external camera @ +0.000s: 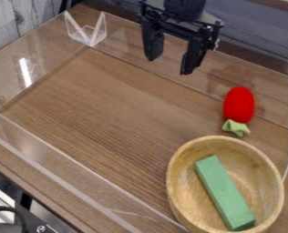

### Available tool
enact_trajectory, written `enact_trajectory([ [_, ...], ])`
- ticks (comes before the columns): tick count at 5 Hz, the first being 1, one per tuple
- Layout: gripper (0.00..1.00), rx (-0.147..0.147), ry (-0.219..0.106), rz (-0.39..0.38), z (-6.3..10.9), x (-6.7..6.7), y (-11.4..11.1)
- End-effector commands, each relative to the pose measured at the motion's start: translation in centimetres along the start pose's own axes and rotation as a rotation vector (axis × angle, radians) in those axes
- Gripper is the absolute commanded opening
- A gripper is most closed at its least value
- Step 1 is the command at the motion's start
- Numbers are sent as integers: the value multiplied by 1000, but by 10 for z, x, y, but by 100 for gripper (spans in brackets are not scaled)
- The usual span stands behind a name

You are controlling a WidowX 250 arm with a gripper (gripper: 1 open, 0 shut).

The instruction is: Remove the green block from the brown bowl and put it on the table

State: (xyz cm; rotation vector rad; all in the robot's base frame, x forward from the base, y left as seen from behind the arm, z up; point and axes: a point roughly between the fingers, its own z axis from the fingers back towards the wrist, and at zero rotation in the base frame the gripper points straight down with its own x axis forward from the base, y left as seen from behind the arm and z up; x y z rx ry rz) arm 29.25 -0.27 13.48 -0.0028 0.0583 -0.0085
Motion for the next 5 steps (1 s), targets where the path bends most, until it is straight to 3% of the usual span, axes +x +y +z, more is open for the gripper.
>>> enact_trajectory([
  [1,100,-9,24,77,-10,-16,-11],
  [2,100,-32,37,198,-21,-39,-40],
  [4,100,-75,4,461,-49,-72,-69],
  [5,100,-107,-17,618,-48,-73,-81],
])
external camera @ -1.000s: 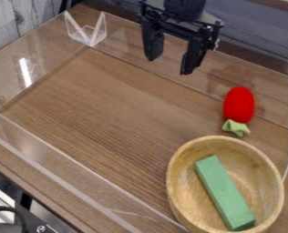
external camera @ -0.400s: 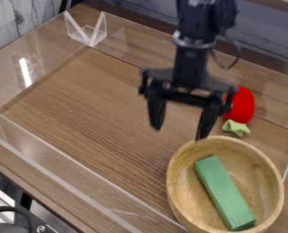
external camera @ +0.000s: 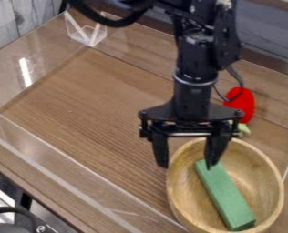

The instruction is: Remove the green block from the brown bowl and put it on the table

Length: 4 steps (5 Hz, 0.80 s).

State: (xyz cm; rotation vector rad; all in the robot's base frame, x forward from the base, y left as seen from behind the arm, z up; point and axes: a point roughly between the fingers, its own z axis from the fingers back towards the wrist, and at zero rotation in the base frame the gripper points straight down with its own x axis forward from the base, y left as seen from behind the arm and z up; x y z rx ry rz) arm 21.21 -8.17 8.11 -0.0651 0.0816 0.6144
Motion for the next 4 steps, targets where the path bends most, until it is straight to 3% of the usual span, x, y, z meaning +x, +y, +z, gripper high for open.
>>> enact_trajectory([
  [1,100,-67,-44,129,11,0,-10],
  [3,100,-111,-58,342,22,-7,-7],
  [4,100,-119,-58,404,14,-14,-19],
])
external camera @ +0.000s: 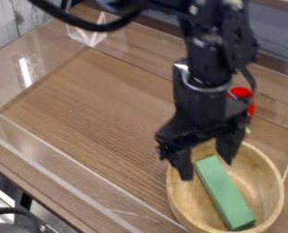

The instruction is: Remove the green block from the brown bowl and put it on the table

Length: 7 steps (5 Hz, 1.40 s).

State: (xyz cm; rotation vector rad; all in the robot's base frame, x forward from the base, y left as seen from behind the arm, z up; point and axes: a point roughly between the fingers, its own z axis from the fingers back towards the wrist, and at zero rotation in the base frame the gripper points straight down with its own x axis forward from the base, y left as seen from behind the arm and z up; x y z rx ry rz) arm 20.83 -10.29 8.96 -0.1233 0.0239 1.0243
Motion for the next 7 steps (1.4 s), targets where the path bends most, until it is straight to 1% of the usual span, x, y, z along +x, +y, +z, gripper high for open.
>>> enact_trajectory([
  [1,100,-33,-6,70,-8,-13,-16],
  [2,100,-26,-3,107,-21,-16,-18],
  [3,100,-38,-1,108,-27,-11,-18],
  [4,100,-49,-1,106,-26,-7,-17],
  [6,100,-73,-7,98,-24,-11,-32],
  [7,100,-82,-21,125,-24,-12,-36],
])
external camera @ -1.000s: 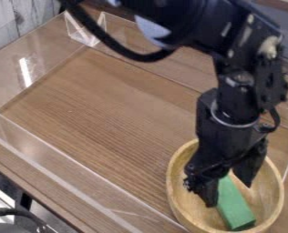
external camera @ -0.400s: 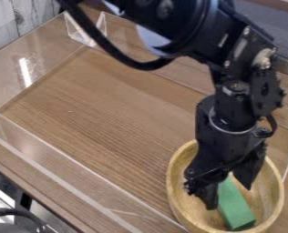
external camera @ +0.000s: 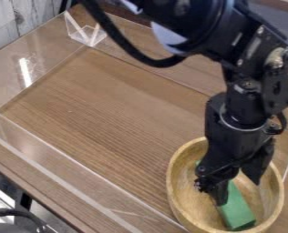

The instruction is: Remove the green block from the brown bowl and put it on the table

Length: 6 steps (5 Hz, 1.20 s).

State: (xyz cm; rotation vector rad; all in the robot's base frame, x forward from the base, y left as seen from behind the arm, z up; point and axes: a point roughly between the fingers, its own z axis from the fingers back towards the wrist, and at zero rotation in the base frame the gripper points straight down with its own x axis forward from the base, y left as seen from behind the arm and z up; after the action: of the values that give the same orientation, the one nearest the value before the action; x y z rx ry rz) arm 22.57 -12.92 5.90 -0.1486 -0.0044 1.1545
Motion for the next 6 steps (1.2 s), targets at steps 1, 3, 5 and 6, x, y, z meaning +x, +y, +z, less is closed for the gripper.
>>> enact_trajectory([
  [1,100,-55,-11,21,10,-2,-13],
  [3,100,-69,-24,15,12,18,-12],
  [5,100,-41,-3,-153,2,7,-10],
  [6,100,-27,-5,-130,-6,13,-7],
])
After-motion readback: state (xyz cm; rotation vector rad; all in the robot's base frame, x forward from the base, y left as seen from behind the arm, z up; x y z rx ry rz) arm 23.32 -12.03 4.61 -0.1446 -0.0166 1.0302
